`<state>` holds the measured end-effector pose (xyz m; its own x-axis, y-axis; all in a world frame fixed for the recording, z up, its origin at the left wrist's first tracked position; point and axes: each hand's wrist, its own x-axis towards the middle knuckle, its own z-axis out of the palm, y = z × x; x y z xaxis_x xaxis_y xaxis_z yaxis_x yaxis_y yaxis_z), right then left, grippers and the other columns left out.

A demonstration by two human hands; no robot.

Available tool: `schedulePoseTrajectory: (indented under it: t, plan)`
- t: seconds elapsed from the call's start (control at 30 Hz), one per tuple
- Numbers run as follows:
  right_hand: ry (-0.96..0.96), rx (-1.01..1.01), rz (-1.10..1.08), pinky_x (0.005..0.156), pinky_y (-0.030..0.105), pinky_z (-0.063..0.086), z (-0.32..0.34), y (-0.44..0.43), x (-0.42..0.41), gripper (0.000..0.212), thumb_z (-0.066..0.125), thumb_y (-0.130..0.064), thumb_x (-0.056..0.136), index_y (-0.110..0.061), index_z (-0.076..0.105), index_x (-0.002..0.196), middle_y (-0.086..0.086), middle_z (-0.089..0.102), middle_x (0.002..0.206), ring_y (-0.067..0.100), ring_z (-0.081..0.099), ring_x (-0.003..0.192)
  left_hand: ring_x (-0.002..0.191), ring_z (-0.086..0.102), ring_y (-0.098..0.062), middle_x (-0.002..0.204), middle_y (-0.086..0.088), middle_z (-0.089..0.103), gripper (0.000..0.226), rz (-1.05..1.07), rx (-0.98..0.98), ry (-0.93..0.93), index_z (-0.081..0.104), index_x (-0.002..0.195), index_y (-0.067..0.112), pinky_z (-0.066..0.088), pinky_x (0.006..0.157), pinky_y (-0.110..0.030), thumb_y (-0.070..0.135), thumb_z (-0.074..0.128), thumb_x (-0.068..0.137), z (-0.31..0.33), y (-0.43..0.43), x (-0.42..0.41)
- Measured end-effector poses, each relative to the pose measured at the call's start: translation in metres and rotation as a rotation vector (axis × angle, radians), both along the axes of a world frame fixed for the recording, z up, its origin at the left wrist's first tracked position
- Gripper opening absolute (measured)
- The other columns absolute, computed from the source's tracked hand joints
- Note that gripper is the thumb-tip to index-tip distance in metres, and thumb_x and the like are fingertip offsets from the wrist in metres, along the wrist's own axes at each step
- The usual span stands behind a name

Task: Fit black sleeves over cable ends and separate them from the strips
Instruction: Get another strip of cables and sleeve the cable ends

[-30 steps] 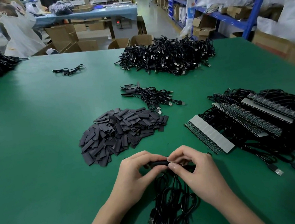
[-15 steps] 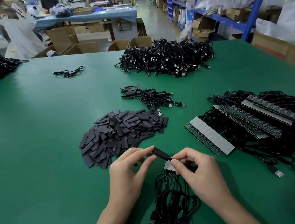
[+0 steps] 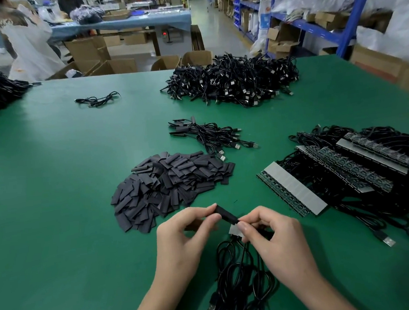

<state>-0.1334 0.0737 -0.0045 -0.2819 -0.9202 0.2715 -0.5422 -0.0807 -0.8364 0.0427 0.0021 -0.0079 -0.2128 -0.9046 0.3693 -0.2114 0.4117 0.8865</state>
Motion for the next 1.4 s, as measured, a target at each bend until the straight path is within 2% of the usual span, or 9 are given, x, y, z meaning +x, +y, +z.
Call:
schedulePoseTrajectory:
  t: [0.2,0.37,0.47,0.6,0.77,0.97,1.07,1.23,1.4]
  plan:
    - [-0.025,0.056,0.119,0.075,0.013,0.052,0.001,0.0,-0.001,0.008,0.073,-0.043,0.087,-0.039,0.071,0.094,-0.022,0.073,0.088,0.002,0.071,0.088,0.074,0.073,-0.014,0.079,-0.008,0.077,0.012,-0.067,0.36,0.346,0.078,0.087,0.019,0.055,0.066,-0.019,0.028,0.076,0.08,0.0,-0.003,-0.005]
    - [0.291,0.089,0.115,0.09,0.022,0.043,0.001,0.0,-0.017,0.027,0.058,-0.066,0.085,-0.044,0.067,0.099,-0.033,0.058,0.104,-0.003,0.056,0.106,0.08,0.073,-0.018,0.089,-0.013,0.077,0.02,0.017,0.477,0.51,0.078,0.091,0.018,0.06,0.078,-0.033,0.034,0.077,0.079,-0.002,-0.013,0.006]
    - [0.359,0.072,0.128,0.089,0.018,0.038,-0.001,-0.002,-0.014,0.027,0.052,-0.063,0.088,-0.042,0.066,0.097,-0.039,0.051,0.114,-0.01,0.05,0.107,0.081,0.073,-0.017,0.088,-0.011,0.077,0.021,0.029,0.508,0.544,0.079,0.091,0.02,0.061,0.081,-0.035,0.035,0.078,0.078,-0.002,-0.014,0.007]
    - [0.277,0.087,0.075,0.084,0.027,0.047,-0.006,-0.006,-0.016,0.008,0.065,-0.047,0.09,-0.041,0.06,0.087,-0.025,0.059,0.093,-0.001,0.056,0.097,0.085,0.076,-0.019,0.092,-0.01,0.078,0.024,0.014,0.488,0.554,0.077,0.1,0.017,0.059,0.075,-0.024,0.032,0.075,0.082,0.001,-0.013,0.005]
    - [0.183,0.029,0.008,0.071,0.022,0.051,0.005,-0.014,-0.02,0.012,0.065,-0.034,0.095,-0.034,0.057,0.087,-0.015,0.064,0.089,0.007,0.067,0.079,0.094,0.067,-0.003,0.103,0.015,0.074,0.028,0.027,0.196,-0.031,0.068,0.121,0.031,0.052,0.081,-0.018,0.023,0.072,0.095,-0.008,-0.014,0.004]
    - [0.376,-0.015,-0.046,0.065,0.03,0.051,0.047,-0.074,-0.03,0.014,0.069,-0.034,0.094,-0.031,0.058,0.086,-0.012,0.063,0.079,0.006,0.061,0.072,0.127,0.039,-0.002,0.133,0.025,0.052,0.053,-0.143,-0.103,-0.664,0.064,0.135,0.039,0.032,0.105,-0.028,0.068,0.049,0.094,-0.014,-0.009,-0.002]
    - [0.491,-0.016,-0.035,0.07,0.03,0.052,0.082,-0.139,-0.038,0.013,0.07,-0.031,0.095,-0.023,0.06,0.09,-0.003,0.063,0.087,0.009,0.057,0.075,0.132,0.03,-0.003,0.139,0.026,0.045,0.069,-0.163,-0.108,-0.746,0.06,0.138,0.042,0.026,0.106,-0.027,0.08,0.032,0.088,-0.014,-0.007,-0.003]
    - [0.584,0.176,-0.018,0.097,0.048,0.052,0.115,-0.203,-0.038,0.044,0.062,-0.052,0.097,-0.021,0.057,0.128,0.005,0.056,0.128,0.023,0.061,0.108,0.13,0.029,0.0,0.133,0.027,0.044,0.049,-0.204,-0.103,-0.729,0.061,0.131,0.046,0.024,0.106,-0.027,0.071,0.051,0.091,-0.013,-0.009,-0.002]
    - [0.394,0.127,0.069,0.089,0.037,0.053,0.061,-0.137,-0.015,0.023,0.059,-0.044,0.098,-0.025,0.064,0.11,-0.006,0.061,0.108,0.012,0.06,0.097,0.123,0.037,0.006,0.124,0.031,0.052,0.039,-0.234,-0.055,-0.641,0.064,0.125,0.046,0.027,0.103,-0.028,0.061,0.065,0.089,-0.011,-0.012,-0.001]
